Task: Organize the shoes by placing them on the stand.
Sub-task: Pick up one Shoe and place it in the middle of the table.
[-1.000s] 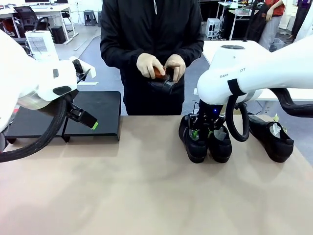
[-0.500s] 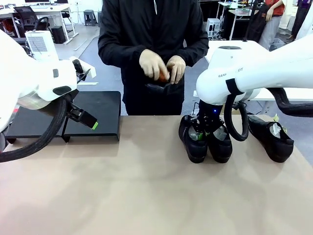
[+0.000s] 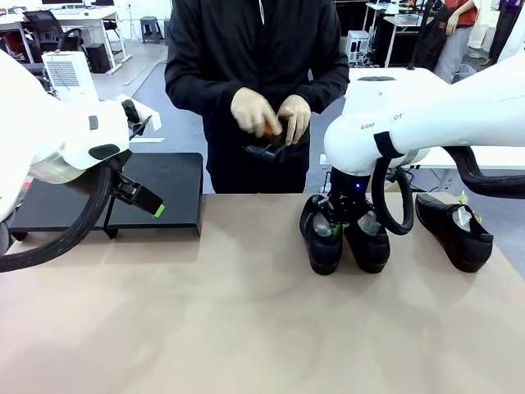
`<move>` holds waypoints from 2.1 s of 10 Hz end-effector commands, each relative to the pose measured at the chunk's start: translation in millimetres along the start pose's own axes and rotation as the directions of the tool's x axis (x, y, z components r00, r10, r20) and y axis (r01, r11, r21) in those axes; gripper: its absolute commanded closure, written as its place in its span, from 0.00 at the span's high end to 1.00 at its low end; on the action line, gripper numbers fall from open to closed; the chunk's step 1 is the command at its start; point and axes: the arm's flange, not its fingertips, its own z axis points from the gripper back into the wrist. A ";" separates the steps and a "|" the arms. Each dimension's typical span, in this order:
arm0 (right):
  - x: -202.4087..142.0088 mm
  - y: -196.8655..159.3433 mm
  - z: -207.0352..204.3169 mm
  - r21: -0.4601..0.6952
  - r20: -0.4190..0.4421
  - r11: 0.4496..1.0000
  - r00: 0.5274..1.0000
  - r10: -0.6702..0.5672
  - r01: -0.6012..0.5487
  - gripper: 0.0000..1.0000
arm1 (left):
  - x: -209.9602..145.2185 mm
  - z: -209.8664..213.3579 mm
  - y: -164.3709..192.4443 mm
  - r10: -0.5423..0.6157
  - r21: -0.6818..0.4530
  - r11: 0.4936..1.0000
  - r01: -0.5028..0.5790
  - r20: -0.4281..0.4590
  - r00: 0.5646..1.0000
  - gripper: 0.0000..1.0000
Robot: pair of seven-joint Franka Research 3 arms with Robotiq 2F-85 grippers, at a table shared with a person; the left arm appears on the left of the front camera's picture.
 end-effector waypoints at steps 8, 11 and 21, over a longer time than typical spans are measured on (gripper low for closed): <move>-104.7 81.9 73.2 0.069 0.061 0.993 0.994 0.096 -0.100 0.00 | -1.6 -1.2 1.7 0.009 -0.011 1.000 -0.009 0.011 1.000 1.00; -150.8 114.1 27.0 0.166 0.023 0.984 0.997 0.068 -0.071 0.00 | -1.6 -1.2 1.7 0.009 -0.011 1.000 -0.009 0.011 1.000 1.00; -184.3 131.2 -13.8 0.242 -0.069 0.970 0.997 -0.021 0.038 0.69 | -1.6 -1.2 1.7 0.009 -0.011 1.000 -0.009 0.011 1.000 1.00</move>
